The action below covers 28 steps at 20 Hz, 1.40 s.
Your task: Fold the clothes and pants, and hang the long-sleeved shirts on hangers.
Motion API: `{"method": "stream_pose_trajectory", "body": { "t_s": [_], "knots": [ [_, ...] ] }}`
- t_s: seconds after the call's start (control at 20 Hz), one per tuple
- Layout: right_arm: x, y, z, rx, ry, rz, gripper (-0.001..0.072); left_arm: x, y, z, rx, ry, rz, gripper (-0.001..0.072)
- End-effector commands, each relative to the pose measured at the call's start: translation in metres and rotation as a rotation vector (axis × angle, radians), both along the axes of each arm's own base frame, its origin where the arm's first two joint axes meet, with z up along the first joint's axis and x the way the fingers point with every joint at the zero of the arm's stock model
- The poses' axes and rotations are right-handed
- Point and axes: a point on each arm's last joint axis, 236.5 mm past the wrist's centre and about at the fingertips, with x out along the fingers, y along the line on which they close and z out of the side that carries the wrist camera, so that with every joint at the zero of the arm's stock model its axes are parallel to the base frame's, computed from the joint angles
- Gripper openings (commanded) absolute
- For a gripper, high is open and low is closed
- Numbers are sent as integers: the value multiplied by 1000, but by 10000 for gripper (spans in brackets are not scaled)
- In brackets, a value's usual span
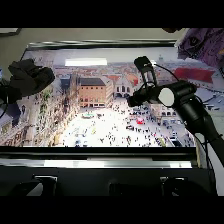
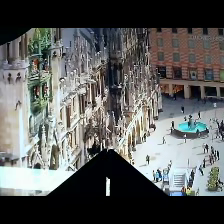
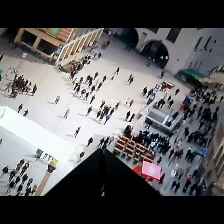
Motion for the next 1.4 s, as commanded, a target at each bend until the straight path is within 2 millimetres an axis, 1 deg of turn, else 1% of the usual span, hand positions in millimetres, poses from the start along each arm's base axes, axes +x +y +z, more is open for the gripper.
{"method": "stream_pose_trajectory", "body": {
  "t_s": [0.0, 0.95, 1.05, 1.1, 1.15, 1.2, 1.25, 1.3, 1.35],
  "knots": [
    [0, 0, 0, 0, -1, 1, 31, 0, 0, 0, 0, -1, -1, 17],
    [0, 0, 0, 0, -1, 1, 31, 0, 0, 0, 0, -1, -1, 17],
    [0, 0, 0, 0, -1, 1, 31, 5, 1, 2, 1, -26, 3, 18],
    [0, 0, 0, 0, -1, 1, 31, 13, 2, 4, 3, -60, 10, 139],
    [0, 0, 0, 0, -1, 1, 31, 21, 5, 3, 2, -84, 24, 661],
    [0, 0, 0, -1, 0, 1, 31, 25, 12, -4, -4, -79, 67, 712],
    [0, 0, 0, 0, -1, 1, 32, 31, 24, -11, 24, -68, 109, 706],
    [0, 0, 0, 0, -1, 1, 31, 44, 47, -21, 58, -64, 187, 703],
    [0, 0, 0, -1, -1, 1, 31, 64, 71, -31, 56, -68, 275, 703]
  ]
}}
